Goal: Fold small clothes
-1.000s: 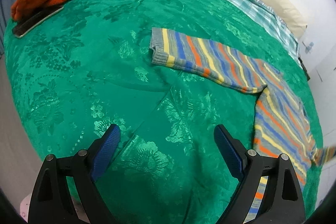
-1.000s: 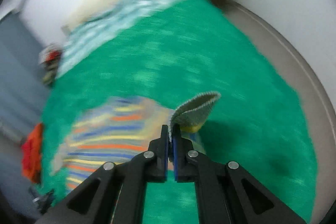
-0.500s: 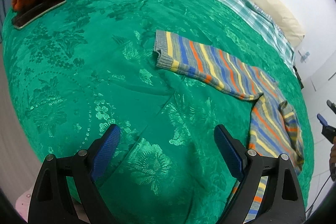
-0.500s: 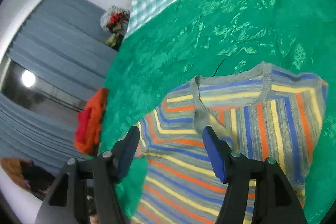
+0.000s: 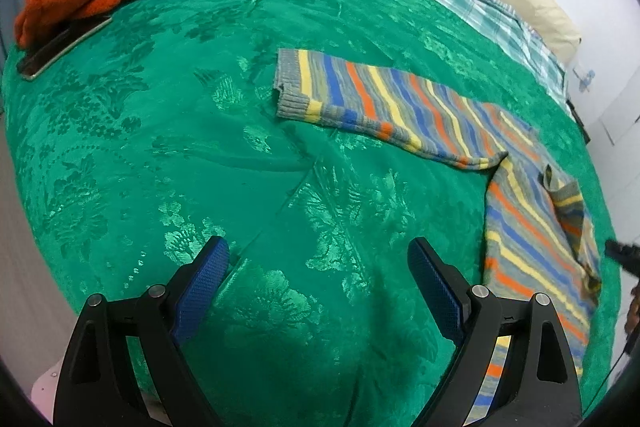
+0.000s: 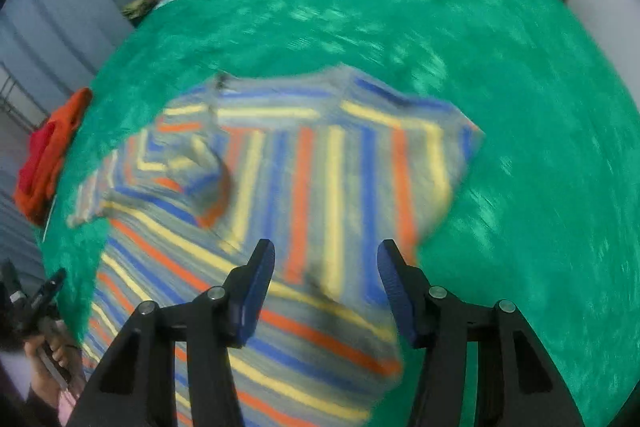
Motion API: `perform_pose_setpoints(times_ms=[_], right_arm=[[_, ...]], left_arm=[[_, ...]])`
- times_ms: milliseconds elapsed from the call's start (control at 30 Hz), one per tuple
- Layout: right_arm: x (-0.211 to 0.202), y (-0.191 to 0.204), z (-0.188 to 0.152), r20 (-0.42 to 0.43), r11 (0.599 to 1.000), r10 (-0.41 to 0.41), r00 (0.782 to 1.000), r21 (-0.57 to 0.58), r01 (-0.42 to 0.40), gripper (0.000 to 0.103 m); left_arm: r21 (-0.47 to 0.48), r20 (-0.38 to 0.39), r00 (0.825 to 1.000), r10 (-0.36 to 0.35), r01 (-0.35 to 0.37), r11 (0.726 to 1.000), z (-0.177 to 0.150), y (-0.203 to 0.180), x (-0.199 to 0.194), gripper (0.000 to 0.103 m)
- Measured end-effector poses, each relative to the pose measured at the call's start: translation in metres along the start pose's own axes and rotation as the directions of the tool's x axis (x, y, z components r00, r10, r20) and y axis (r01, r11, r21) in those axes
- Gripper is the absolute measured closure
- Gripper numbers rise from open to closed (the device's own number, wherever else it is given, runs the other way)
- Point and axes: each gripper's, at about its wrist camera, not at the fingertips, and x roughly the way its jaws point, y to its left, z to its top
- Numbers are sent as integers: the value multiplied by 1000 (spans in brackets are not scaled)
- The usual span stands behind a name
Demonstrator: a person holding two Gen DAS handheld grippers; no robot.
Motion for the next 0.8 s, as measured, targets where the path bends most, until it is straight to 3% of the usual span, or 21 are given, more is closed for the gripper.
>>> perform_pose_setpoints(times_ms=[133,167,200,233,267,333,400,467,500,533,567,600,700,800], right_arm=[[43,47,21,-2,996,-37,999,-79,37,48],[54,64,23,-7,994,-9,1000,-112,8,48],[57,77,21,-16,989,46,999,-140,-48,48],[63,93,18,-46,973,150,988,-172,-156,48],[67,113,13,-114,925,299,947,-210,-317,49],[56,134,3,-154,867,363,919,-305,-393,50],[35,134,-5,-128,847,352,927,-378,-373,50],[12,100,-5,-56,897,290,955,-333,-292,49],[3,84,-6,-19,921,238,971,-313,-232,49],[-8,58,-10,34,956,106,994,-279,-93,49],[-15,37,-15,53,970,9,999,-244,4,49],[-19,20,-19,55,977,-35,998,-208,46,50],[-24,-26,-33,35,999,-5,999,-52,7,64],[-17,-23,-41,43,992,91,995,-89,-87,72]], left_arm=[[0,-2,1000,2,-2,1000,0,-1,0,11],[4,-4,1000,4,-4,1000,-1,-2,0,11],[6,-4,1000,5,-5,1000,-1,-2,0,11],[7,-5,1000,5,-5,1000,-2,-2,0,11],[6,-7,1000,4,-3,1000,-2,-2,0,11],[-1,-10,1000,-2,2,1000,-1,-1,0,11],[-12,-10,1000,-13,13,1000,0,1,0,11],[-24,-9,1000,-24,23,999,0,3,-1,11],[-30,-9,1000,-29,29,999,0,4,-1,11],[-35,-9,999,-33,33,999,0,4,-1,11],[-37,-8,999,-34,34,999,0,4,-1,11],[-37,-8,999,-34,34,999,0,4,0,10],[-18,-11,1000,-19,19,1000,-2,-1,1,10],[10,-13,1000,-3,3,1000,-3,-6,2,10]])
